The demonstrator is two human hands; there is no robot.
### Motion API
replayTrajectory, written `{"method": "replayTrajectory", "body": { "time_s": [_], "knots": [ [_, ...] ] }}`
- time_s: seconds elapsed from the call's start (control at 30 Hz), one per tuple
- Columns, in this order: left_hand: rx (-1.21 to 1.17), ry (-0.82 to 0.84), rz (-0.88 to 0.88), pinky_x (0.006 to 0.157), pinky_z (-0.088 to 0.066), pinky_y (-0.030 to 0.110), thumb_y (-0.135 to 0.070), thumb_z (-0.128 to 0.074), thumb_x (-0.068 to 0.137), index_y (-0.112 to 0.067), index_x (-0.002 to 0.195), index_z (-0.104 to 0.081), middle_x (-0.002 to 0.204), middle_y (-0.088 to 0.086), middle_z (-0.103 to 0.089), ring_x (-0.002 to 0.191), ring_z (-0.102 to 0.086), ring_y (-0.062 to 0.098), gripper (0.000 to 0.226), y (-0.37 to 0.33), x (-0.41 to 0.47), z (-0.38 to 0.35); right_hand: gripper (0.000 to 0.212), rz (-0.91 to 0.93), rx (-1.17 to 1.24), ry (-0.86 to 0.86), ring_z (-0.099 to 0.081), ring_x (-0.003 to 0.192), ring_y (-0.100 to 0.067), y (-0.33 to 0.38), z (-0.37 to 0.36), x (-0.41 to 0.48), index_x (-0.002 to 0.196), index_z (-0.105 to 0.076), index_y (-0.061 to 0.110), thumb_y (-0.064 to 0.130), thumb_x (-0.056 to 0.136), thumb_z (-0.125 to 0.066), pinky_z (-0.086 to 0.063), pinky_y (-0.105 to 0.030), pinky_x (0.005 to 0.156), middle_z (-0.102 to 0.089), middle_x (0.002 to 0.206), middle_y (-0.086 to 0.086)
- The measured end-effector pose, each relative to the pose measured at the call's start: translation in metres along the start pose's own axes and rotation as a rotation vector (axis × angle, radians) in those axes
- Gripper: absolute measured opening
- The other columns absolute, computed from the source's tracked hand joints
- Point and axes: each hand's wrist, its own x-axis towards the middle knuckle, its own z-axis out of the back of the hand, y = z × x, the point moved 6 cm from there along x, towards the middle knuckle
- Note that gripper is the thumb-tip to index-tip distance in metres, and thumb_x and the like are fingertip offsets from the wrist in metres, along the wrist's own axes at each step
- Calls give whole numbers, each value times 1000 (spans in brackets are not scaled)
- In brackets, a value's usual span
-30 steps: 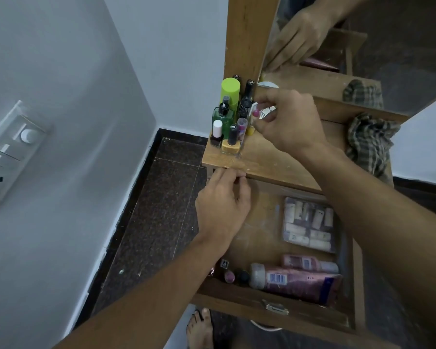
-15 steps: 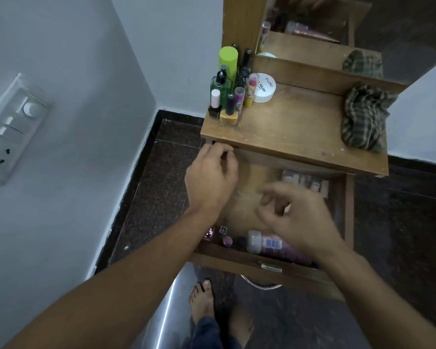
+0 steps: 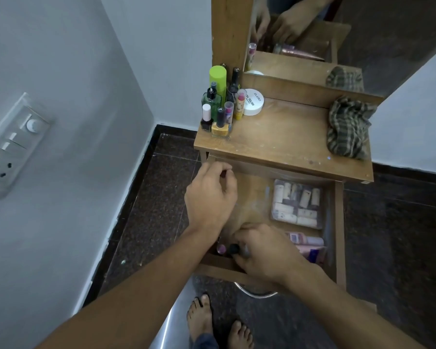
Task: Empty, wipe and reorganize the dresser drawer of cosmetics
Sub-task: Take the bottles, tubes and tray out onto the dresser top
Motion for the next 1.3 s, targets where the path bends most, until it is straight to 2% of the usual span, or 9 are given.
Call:
{"method": "replayTrajectory", "body": {
  "time_s": [0.17,0.33,0.4,0.5,0.67,0.8,1.03,1.2,1.3],
  "knots": [
    [-19,-5,0,68,-54,37,-25,-61,97,-22,105,-73,101,-8,-66,70,-63,16,14,-5,2,4,30,-47,-14,-153,-63,83,-16,2,47,-9,88,-69,24,49,78,-55,-53,-35,69,-61,86,10],
    [-41,-13,3,71,-57,40,-27,-60,98,-23,107,-73,105,-9,-68,78,-66,15,16,-8,4,4,12,-90,139,-605,-59,63,-5,-5,151,-11,85,-78,25,35,80,-74,-54,-37,58,-67,75,12],
    [-56,0,21,77,-57,40,-28,-59,99,-24,114,-73,110,-8,-69,85,-67,15,21,-9,8,0,14,-124,171,-738,-62,63,-8,-9,181,4,84,-78,25,37,81,-73,-54,-37,60,-70,75,10],
    [-112,-4,43,83,-57,38,-30,-58,100,-26,123,-72,114,-8,-69,91,-68,13,27,-15,16,-5,19,-211,174,-833,-66,69,-13,-20,203,36,86,-79,24,41,79,-72,-56,-38,69,-72,77,8],
    [-168,-36,54,88,-53,36,-34,-58,101,-23,122,-72,115,-9,-71,99,-66,13,27,-28,32,-14,17,-294,176,-784,-67,73,-15,-35,201,83,83,-77,24,39,75,-72,-58,-37,70,-70,70,7],
    [-181,-51,88,84,-53,37,-36,-59,100,-24,121,-72,108,-7,-71,93,-68,16,26,-29,42,-21,18,-319,172,-751,-67,74,-16,-41,195,101,85,-78,25,38,74,-72,-59,-38,71,-69,69,9],
    [-171,-78,112,73,-46,26,-35,-59,100,-25,117,-74,105,-7,-74,88,-68,16,25,-21,49,-26,21,-315,170,-714,-67,72,-13,-44,193,114,87,-79,27,40,73,-70,-60,-35,69,-66,66,14],
    [-181,-77,93,75,-54,36,-35,-59,100,-24,115,-74,102,-7,-74,79,-69,17,23,-19,50,-26,21,-316,171,-706,-67,73,-12,-46,192,119,89,-80,26,38,75,-71,-58,-34,68,-62,62,16],
    [-183,-76,84,75,-55,38,-34,-60,100,-24,115,-75,103,-7,-74,79,-69,17,24,-18,51,-27,26,-331,179,-687,-69,80,-11,-50,190,121,99,-80,26,39,78,-74,-53,-28,70,-62,64,17]
  ]
}}
